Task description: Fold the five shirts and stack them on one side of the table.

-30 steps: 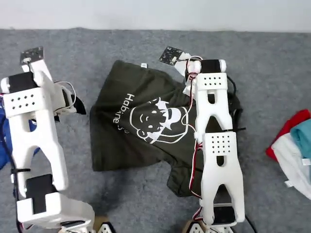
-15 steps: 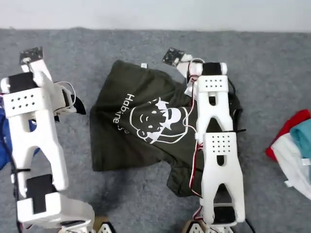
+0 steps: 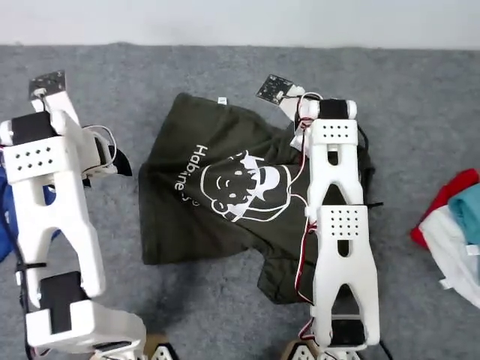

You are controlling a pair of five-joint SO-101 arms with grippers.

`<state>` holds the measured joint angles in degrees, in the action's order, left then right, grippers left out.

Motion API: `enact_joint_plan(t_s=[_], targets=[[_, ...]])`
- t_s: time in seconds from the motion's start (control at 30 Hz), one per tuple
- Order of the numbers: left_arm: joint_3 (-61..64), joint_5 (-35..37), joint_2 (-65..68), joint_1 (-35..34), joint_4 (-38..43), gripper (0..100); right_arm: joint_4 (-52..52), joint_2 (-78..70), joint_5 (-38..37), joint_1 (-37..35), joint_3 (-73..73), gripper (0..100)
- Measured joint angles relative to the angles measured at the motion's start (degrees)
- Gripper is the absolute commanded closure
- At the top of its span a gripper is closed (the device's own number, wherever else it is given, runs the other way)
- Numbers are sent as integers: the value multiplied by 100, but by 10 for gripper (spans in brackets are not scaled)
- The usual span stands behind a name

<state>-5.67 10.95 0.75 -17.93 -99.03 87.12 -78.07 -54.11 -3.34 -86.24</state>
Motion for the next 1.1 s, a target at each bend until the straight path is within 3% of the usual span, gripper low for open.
enact_joint_plan(t_s=[0.67,0.87,1.1], targets=[[712,0,0,0,0,739,-114,-18,-26,563,-721,980],[712,0,0,0,0,739,-642,-211,-44,791,-730,831],[730,0,0,0,0,739,-844,-246,-44,897,-730,988]])
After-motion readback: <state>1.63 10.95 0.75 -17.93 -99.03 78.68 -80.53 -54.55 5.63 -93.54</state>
